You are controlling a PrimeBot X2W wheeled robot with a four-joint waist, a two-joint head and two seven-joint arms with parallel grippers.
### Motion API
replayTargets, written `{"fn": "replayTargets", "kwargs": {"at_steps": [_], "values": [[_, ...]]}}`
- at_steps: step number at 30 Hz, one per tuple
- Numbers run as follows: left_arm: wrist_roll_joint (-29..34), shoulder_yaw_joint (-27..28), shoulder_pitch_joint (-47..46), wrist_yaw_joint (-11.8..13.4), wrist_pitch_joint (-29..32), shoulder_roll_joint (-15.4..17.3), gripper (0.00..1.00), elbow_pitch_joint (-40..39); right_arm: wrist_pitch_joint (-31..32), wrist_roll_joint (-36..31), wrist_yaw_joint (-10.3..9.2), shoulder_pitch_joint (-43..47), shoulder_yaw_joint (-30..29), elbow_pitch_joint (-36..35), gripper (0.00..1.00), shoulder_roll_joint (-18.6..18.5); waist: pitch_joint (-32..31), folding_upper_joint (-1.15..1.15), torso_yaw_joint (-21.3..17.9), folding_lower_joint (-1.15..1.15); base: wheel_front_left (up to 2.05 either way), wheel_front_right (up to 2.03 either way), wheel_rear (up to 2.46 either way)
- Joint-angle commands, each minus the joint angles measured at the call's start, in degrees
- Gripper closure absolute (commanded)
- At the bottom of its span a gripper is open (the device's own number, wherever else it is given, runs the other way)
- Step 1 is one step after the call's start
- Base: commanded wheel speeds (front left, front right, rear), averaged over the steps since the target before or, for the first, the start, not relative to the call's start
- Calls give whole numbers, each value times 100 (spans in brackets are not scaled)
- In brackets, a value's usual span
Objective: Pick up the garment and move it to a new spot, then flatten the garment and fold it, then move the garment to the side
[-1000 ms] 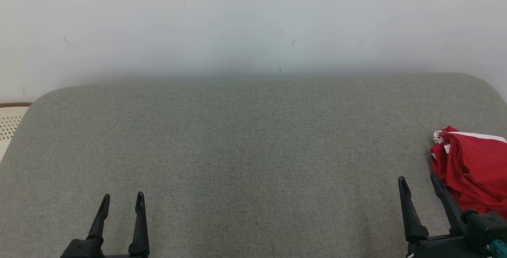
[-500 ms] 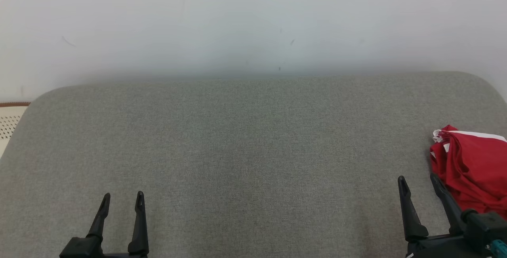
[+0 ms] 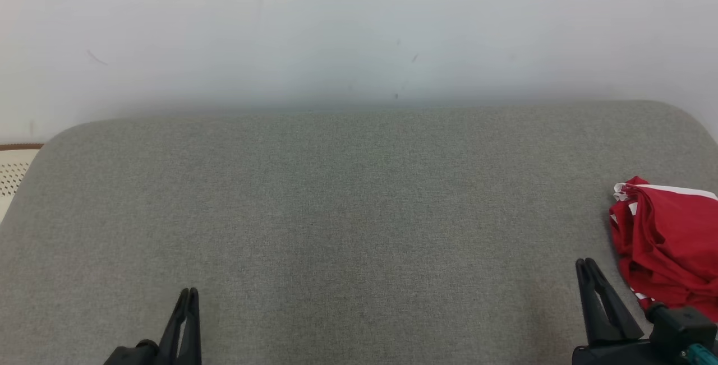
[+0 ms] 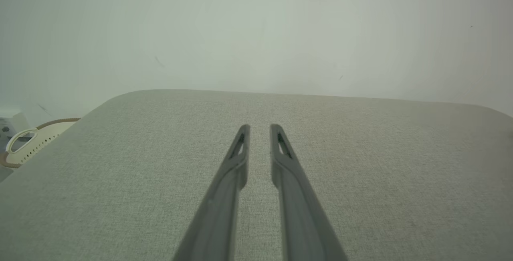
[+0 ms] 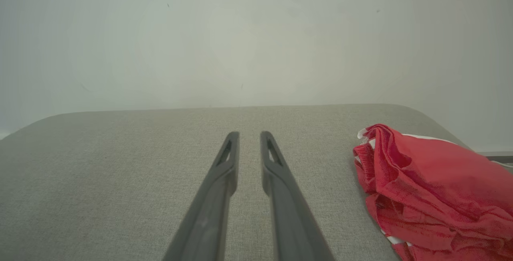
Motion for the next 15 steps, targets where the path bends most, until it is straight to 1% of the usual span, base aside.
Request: {"fn": "replayTargets", "kwargs": {"at_steps": [1,15], "values": [[-200,39,-81,-41,6,5,100,-47,35,221,0,-72,-82,-19,100,-11,2,0,-4,0,0,0,0],[-1768,-168,-617,-545,-12,-260,100,684,481,1827,-1,-505,-713,734,100,-147,22,0,-34,0,0,0,0]]}}
